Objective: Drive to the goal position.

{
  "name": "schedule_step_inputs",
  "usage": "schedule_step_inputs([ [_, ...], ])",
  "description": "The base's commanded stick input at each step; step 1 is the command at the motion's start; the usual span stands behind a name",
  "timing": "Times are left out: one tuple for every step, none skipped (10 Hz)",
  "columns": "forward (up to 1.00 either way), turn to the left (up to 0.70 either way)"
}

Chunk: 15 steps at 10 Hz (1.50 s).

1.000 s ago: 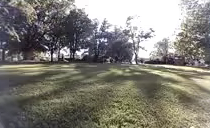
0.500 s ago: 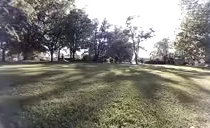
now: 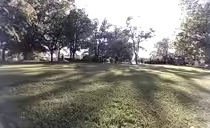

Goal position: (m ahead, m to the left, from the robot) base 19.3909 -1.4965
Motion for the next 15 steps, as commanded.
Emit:
schedule_step_inputs([
  [1.00, 0.00],
  [1.00, 0.00],
  [1.00, 0.00],
  [1.00, 0.00],
  [0.16, 0.00],
  [0.03, 0.00],
  [-0.27, 0.00],
  [-0.45, 0.00],
  [0.00, 0.00],
  [0.07, 0.00],
  [1.00, 0.00],
  [1.00, 0.00],
  [1.00, 0.00],
  [1.00, 0.00],
  [1.00, 0.00],
])
